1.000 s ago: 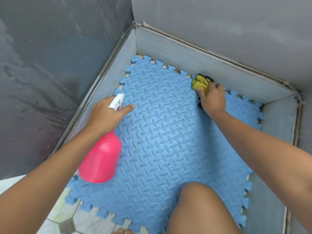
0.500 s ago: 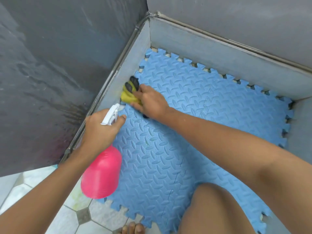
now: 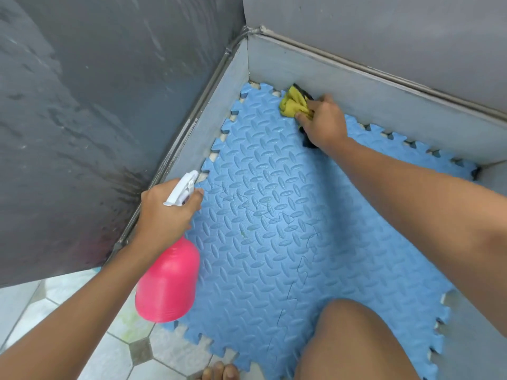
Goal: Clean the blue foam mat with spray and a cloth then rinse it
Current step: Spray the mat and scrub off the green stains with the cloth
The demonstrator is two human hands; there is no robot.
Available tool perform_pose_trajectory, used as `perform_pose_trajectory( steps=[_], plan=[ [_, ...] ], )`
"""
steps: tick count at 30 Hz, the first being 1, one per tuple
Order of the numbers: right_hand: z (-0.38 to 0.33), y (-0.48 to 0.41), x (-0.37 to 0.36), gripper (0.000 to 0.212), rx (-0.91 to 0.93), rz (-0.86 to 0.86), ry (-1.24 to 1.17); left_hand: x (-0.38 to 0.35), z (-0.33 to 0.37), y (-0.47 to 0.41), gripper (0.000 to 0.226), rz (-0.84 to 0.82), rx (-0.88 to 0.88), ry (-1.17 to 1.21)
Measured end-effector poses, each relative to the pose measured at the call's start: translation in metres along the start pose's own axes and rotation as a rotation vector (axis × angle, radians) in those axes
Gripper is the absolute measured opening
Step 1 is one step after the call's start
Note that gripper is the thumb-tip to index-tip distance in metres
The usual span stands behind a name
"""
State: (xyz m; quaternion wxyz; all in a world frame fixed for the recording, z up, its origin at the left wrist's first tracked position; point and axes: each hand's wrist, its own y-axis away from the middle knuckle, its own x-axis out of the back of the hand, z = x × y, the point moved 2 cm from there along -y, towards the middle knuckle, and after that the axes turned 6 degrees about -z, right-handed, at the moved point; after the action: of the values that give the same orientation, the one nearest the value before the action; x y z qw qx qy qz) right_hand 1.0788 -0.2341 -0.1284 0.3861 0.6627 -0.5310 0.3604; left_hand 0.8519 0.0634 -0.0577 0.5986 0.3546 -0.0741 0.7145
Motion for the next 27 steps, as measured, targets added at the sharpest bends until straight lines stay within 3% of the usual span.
perform_pose_trajectory(
  steps=[3,9,14,16,18,22,24,25,27],
  plan=[
    [-0.051,0.006,-0.025,0.039,-0.057,0.020,-0.071,-0.001,0.003,-0.001,0.021,0.009,0.009,-0.017],
    [-0.133,0.112,-0.077,0.039,0.411,-0.210,-0.008,-0.001,0.002,-0.001,0.028,0.019,-0.006,0.033],
    [-0.072,0.198,-0.068,0.042,0.803,-0.440,0.055,-0.003,-0.004,-0.002,0.037,0.001,-0.018,0.054],
    [-0.031,0.201,-0.046,0.040,0.857,-0.446,0.112,-0.003,-0.005,-0.001,0.037,-0.001,-0.010,0.063],
    [0.006,0.170,-0.020,0.041,0.694,-0.339,0.136,-0.003,-0.001,0.001,0.038,-0.007,-0.006,0.070],
    [0.072,0.090,0.023,0.035,-0.073,0.009,0.057,-0.001,0.006,0.003,0.035,-0.022,0.030,0.068],
    [0.072,0.079,0.020,0.036,-0.338,0.121,-0.037,-0.001,0.008,0.003,0.027,-0.026,0.040,0.058],
    [0.057,0.082,0.013,0.037,-0.372,0.126,-0.055,-0.001,0.008,0.003,0.024,-0.025,0.040,0.053],
    [0.013,0.096,-0.013,0.038,-0.241,0.074,-0.062,-0.002,0.010,0.003,0.020,-0.018,0.033,0.048]
  ],
)
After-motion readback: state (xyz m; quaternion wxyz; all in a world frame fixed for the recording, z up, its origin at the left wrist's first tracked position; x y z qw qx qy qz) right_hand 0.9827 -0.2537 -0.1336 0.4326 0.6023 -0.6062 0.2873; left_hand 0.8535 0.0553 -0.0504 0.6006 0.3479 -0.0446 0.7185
